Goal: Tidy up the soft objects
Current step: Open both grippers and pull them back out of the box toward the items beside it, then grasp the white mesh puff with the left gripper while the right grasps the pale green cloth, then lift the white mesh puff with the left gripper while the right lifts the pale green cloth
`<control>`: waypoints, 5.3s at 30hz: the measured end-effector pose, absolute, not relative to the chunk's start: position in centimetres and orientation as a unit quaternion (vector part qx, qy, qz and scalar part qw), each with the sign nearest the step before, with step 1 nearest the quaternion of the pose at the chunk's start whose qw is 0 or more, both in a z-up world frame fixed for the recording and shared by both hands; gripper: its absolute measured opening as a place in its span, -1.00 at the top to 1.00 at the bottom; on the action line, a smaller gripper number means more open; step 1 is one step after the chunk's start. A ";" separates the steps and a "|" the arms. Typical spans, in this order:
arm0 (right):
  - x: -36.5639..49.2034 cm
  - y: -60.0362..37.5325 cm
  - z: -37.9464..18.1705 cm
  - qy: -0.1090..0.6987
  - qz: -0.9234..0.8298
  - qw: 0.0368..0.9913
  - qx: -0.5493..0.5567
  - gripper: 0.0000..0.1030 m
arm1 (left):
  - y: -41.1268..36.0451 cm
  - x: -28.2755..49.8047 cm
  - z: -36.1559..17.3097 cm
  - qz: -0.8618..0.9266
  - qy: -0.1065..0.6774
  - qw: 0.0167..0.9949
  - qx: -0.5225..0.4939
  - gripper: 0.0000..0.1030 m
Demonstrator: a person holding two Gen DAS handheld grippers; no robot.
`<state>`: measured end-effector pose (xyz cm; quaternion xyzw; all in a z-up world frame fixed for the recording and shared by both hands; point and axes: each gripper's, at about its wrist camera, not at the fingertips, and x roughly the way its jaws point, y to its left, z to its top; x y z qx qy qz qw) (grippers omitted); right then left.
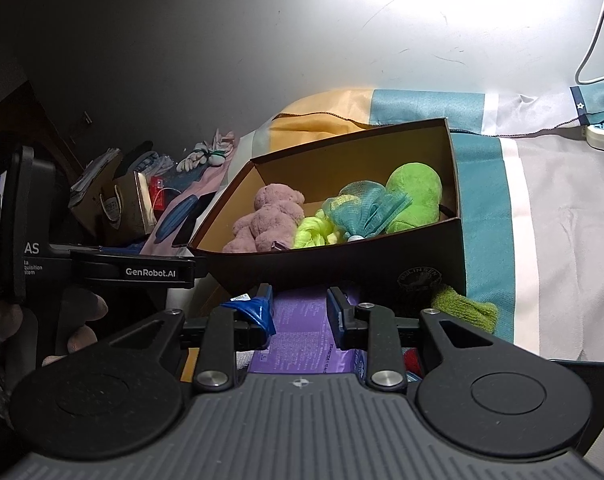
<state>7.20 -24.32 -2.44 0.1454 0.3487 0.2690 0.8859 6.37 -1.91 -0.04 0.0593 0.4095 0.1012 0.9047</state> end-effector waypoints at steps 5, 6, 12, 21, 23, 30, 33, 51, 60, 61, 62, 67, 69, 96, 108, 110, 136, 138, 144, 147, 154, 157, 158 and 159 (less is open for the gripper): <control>7.1 -24.6 -3.0 0.356 0.278 0.881 0.144 0.77 | -2.0 5.9 -0.3 0.107 0.414 0.902 0.056 -0.82; 7.0 -24.7 -3.1 0.357 0.279 0.880 0.143 0.77 | -2.0 5.9 -0.4 0.108 0.415 0.902 0.055 -0.82; 6.7 -25.0 -3.7 0.364 0.285 0.875 0.141 0.77 | -1.8 5.1 -1.0 0.106 0.419 0.900 0.044 -0.82; 5.8 -24.9 -4.7 0.374 0.279 0.874 0.138 0.76 | 0.2 3.1 -3.1 0.048 0.422 0.905 -0.002 -0.83; 5.6 -24.9 -4.9 0.373 0.270 0.878 0.132 0.75 | 0.5 2.8 -3.9 0.033 0.423 0.906 -0.010 -0.84; 5.3 -24.7 -5.7 0.392 0.231 0.880 0.139 0.75 | 1.4 2.6 -6.2 -0.014 0.431 0.901 -0.036 -0.86; 5.0 -24.7 -6.1 0.398 0.214 0.880 0.149 0.75 | 2.2 3.1 -7.1 -0.022 0.440 0.896 -0.052 -0.87; 4.2 -23.4 -6.5 0.411 0.139 0.890 0.141 0.74 | 3.8 6.4 -10.7 -0.076 0.458 0.884 -0.047 -0.92; 4.1 -24.3 -7.6 0.423 0.079 0.892 0.135 0.73 | 4.0 6.8 -11.5 -0.100 0.452 0.885 -0.052 -0.92; 4.1 -24.3 -7.7 0.426 0.076 0.891 0.135 0.73 | 4.0 6.7 -11.4 -0.103 0.449 0.886 -0.051 -0.88; 4.1 -24.3 -7.8 0.429 0.076 0.890 0.134 0.73 | 4.1 6.7 -11.4 -0.108 0.447 0.886 -0.052 -0.85; 3.9 -24.2 -8.5 0.437 0.071 0.890 0.109 0.73 | 4.2 6.3 -11.3 -0.134 0.445 0.883 -0.067 -0.58; 3.7 -24.4 -8.7 0.443 0.072 0.887 0.106 0.73 | 4.2 6.1 -11.3 -0.136 0.441 0.885 -0.066 -0.58; 2.3 -21.3 -13.6 0.417 0.107 0.896 -0.108 0.66 | 6.5 3.6 -8.8 -0.129 0.421 0.896 -0.065 -0.27; 0.9 -21.2 -13.0 0.410 0.162 0.895 -0.076 0.59 | 6.6 2.8 -7.7 -0.111 0.413 0.901 -0.072 -0.27; 0.4 -20.7 -13.0 0.401 0.172 0.896 -0.084 0.58 | 6.4 2.7 -7.6 -0.109 0.411 0.902 -0.071 -0.26; 2.0 -22.6 -14.0 0.393 0.105 0.913 -0.007 0.94 | 6.1 0.5 -3.7 -0.106 0.365 0.922 -0.067 -0.26; 1.5 -22.8 -13.7 0.388 0.104 0.916 0.002 1.00 | 6.1 0.6 -3.3 -0.107 0.362 0.924 -0.063 -0.26; 0.3 -23.9 -10.9 0.363 0.110 0.924 0.045 1.00 | 5.8 1.1 -1.8 -0.117 0.344 0.930 -0.048 -0.26; 0.0 -24.8 -9.1 0.350 0.117 0.925 0.092 1.00 | 5.6 1.7 -0.9 -0.124 0.335 0.933 -0.042 -0.26; 0.4 -27.0 -5.2 0.330 0.143 0.906 0.221 1.00 | 5.1 3.4 0.6 -0.139 0.323 0.936 -0.029 -0.26; 0.8 -27.7 -3.6 0.317 0.155 0.899 0.258 1.00 | 4.6 4.6 1.4 -0.135 0.322 0.937 -0.017 -0.26; 1.0 -27.8 -3.0 0.313 0.159 0.898 0.266 1.00 | 4.4 5.0 1.7 -0.133 0.321 0.938 -0.012 -0.26; 1.2 -28.0 -2.5 0.307 0.163 0.897 0.272 1.00 | 4.2 5.4 2.0 -0.132 0.320 0.938 -0.008 -0.26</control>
